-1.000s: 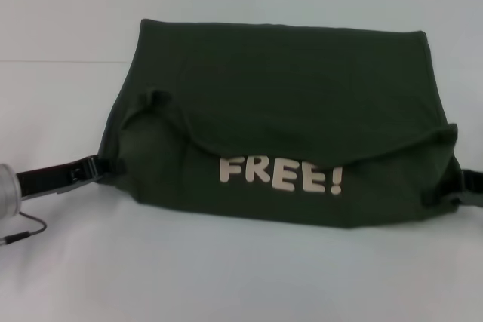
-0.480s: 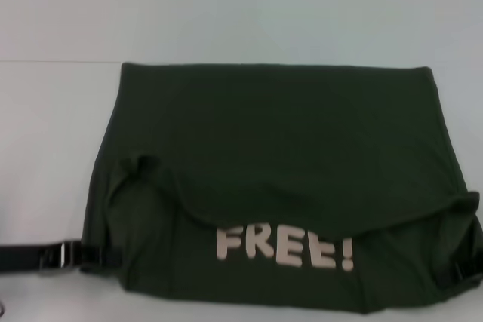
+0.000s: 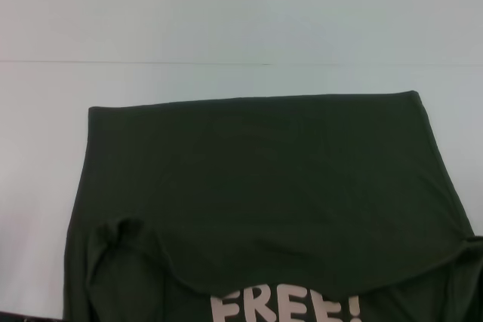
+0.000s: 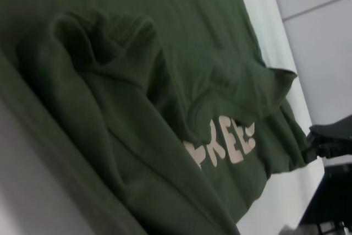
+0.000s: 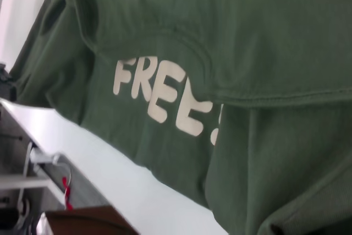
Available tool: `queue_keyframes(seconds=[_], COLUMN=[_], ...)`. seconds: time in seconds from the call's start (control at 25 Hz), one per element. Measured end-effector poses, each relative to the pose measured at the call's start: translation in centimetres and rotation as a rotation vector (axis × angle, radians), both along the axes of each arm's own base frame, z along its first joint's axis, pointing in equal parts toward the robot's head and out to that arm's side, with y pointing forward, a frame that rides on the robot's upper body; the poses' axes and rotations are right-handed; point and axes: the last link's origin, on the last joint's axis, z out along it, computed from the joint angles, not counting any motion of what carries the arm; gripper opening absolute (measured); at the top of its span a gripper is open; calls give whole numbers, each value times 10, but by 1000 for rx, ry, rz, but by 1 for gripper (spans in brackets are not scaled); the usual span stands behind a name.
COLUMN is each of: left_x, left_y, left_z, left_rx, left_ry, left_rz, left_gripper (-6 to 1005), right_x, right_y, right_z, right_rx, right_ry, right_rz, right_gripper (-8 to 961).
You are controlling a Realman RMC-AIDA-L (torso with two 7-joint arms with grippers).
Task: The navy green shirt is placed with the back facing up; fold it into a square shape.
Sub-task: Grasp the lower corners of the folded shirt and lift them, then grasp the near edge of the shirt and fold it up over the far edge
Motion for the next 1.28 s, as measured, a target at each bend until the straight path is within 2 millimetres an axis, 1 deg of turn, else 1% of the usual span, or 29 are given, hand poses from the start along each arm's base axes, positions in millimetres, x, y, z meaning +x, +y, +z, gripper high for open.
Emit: queue_keyframes(seconds=[0.16, 0.24, 0.44, 0.6, 0.8, 0.84, 0.88, 1.04, 1.16, 1.28], left_x=[-1, 1, 8, 18, 25, 26, 27, 26, 20, 14], left_y=[-3, -1, 11, 25, 45, 49, 53, 67, 76, 86], left_z=[2, 2, 6, 16, 34, 38, 41, 52, 57, 59], left_rx=[-29, -30, -5, 49, 164, 192, 219, 341, 438, 525], left_ry=[11, 11, -7, -50, -99, -109, -121, -163, -165, -161], left_rz=[-1, -7, -37, -62, -50, -42, -34, 24, 78, 123], left_gripper=[27, 27, 27, 27, 26, 26, 26, 27, 26, 26], right_x=[0, 0, -3, -8, -14, -15, -15, -13, -10, -7], right_y=[-6, -6, -2, 3, 15, 21, 23, 31, 43, 56], right_z=[-2, -2, -1, 9, 30, 39, 43, 49, 53, 53], right_rx=[-28, -24, 9, 56, 165, 226, 255, 337, 426, 513], right_ry=[10, 13, 40, 94, 181, 214, 227, 238, 237, 221], right_rz=[9, 8, 5, 3, -11, -32, -45, -86, -122, -155], right_gripper=[37, 37, 37, 37, 36, 36, 36, 36, 36, 36])
